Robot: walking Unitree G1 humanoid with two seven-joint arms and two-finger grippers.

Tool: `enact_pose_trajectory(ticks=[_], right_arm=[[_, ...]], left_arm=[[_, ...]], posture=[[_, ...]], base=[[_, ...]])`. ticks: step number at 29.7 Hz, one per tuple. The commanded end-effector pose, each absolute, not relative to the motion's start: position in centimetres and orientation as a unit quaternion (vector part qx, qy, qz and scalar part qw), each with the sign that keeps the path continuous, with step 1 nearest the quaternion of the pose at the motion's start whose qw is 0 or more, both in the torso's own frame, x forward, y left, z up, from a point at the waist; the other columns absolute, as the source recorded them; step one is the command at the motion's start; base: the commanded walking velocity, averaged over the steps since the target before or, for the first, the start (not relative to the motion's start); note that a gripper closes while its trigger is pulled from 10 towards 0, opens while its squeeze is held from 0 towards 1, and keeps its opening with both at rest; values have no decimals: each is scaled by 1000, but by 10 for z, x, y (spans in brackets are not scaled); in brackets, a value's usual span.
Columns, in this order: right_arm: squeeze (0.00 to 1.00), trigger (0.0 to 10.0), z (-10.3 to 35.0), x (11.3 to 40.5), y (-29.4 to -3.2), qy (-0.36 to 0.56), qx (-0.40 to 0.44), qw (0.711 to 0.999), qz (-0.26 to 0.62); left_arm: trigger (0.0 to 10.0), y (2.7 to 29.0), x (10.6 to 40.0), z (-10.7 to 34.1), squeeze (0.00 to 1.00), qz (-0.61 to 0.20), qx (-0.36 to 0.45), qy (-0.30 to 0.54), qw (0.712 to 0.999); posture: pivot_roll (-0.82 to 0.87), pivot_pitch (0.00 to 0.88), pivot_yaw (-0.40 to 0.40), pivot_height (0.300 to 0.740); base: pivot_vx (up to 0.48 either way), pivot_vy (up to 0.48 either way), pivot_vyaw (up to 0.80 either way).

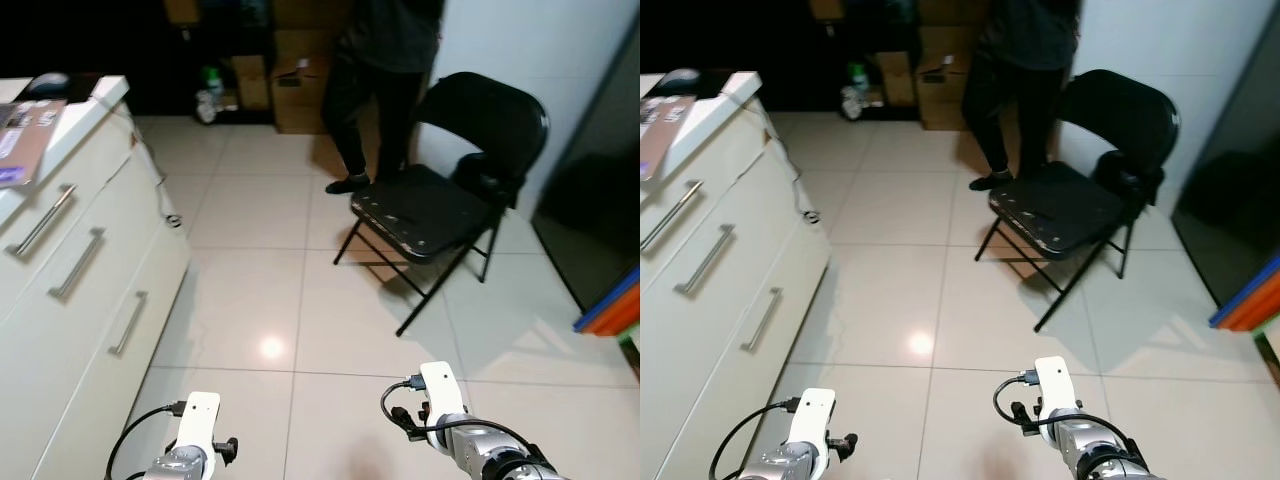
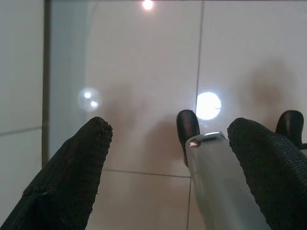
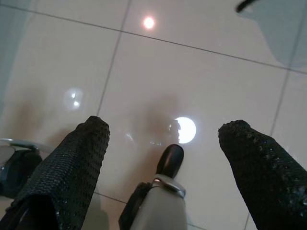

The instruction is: Kitchen organization

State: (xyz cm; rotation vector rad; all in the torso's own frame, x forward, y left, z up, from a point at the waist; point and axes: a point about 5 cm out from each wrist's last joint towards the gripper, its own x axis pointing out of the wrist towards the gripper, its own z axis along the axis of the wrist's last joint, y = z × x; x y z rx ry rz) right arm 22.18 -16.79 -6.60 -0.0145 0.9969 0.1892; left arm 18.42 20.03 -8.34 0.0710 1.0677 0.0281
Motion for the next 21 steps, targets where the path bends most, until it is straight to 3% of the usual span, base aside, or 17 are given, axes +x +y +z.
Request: enact_pose_trajectory(ticks=[1, 10, 21], right_arm=[[0, 10000, -65, 224, -167, 475, -2, 875, 93], [0, 10000, -64, 225, -164, 475, 1, 875, 94], [0, 10000, -64, 225, -161, 478, -11, 872, 110]], left_arm=[[10000, 202, 186, -82, 0, 23, 29, 508, 860], [10000, 211, 179, -84, 0, 21, 75, 521, 850], [10000, 215, 176, -85, 0, 32, 67, 521, 850]], posture=[[-88, 0, 58, 740], [-87, 0, 63, 740], [-80, 0, 58, 740]], base=[[0, 0, 800], [0, 0, 800], [0, 0, 800]])
